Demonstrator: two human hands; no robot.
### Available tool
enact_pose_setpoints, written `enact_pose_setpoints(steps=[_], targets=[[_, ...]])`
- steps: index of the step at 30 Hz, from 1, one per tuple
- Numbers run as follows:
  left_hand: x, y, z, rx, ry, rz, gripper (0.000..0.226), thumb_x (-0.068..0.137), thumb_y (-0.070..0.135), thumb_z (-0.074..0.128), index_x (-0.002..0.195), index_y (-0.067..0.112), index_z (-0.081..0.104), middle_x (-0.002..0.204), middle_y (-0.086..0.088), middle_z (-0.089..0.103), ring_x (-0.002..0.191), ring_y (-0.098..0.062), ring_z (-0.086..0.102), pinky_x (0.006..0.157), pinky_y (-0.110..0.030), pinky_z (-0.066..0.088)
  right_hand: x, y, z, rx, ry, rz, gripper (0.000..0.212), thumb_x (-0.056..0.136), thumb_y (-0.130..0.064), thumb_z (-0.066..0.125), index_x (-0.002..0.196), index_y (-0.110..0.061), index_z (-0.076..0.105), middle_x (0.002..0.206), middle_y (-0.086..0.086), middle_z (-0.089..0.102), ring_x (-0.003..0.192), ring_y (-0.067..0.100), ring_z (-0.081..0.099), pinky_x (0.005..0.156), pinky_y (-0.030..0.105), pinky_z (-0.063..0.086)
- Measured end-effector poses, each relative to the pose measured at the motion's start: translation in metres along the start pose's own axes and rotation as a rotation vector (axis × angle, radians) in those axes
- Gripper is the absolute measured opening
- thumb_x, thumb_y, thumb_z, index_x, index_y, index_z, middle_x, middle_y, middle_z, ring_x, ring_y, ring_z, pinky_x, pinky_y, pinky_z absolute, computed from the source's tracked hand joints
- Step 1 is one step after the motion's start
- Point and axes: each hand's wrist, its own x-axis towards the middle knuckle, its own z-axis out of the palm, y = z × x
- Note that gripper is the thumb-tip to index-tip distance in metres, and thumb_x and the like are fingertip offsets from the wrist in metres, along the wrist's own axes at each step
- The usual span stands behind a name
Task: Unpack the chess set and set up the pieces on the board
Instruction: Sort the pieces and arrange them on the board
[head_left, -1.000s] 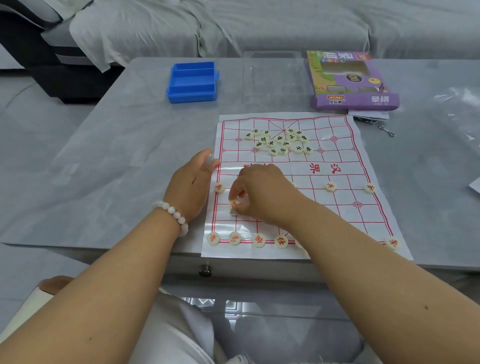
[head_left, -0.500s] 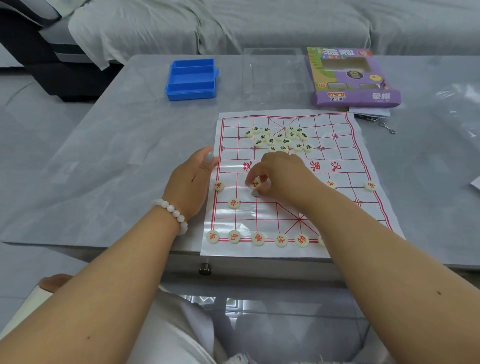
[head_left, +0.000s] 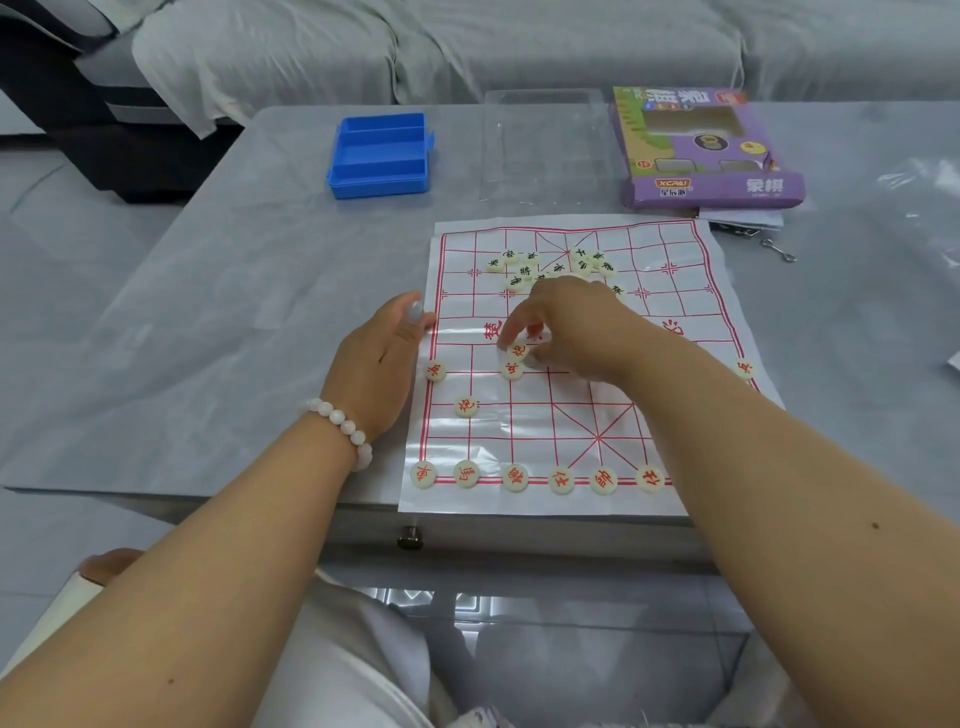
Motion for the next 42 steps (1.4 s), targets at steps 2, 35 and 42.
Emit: enact_pose_setpoints(steps=[2,35,42], targets=[[0.000,0.000,0.000,-0.008,0.002,-0.006,0.046,0.100,0.034,0.021,0.122,0.013,0.055,0.098,0.029,0.037,0.069,0.026,0.040,0.058,0.014,0.024,0.003,-0.001,0.001,0.001,0.000,-0.015,0.028,0.081,-0.026,0.071,0.108,-0.036,0.068,0.104,-0.007,0.061,0.089,0.010,0.048,0.072,0.027,0.035],[0.003,-0.012,0.007,0.074,0.033,0.013,0.054,0.098,0.040,0.018,0.126,0.011,0.054,0.119,0.008,0.051,0.107,-0.012,0.047,0.085,-0.004,0.023,-0.113,0.088,-0.021,0.086,-0.082,0.457,0.027,0.082,-0.020,0.071,0.108,-0.026,0.066,0.099,-0.004,0.060,0.088,0.015,0.057,0.077,0.020,0.042],[0.004,-0.013,0.008,0.073,0.029,0.001,0.053,0.097,0.042,0.018,0.125,0.015,0.054,0.123,0.008,0.051,0.112,-0.013,0.046,0.091,-0.016,0.024,-0.107,0.080,-0.021,0.105,0.094,0.397,0.029,0.081,-0.032,0.071,0.109,-0.028,0.065,0.091,-0.008,0.057,0.082,0.011,0.053,0.075,0.022,0.042]])
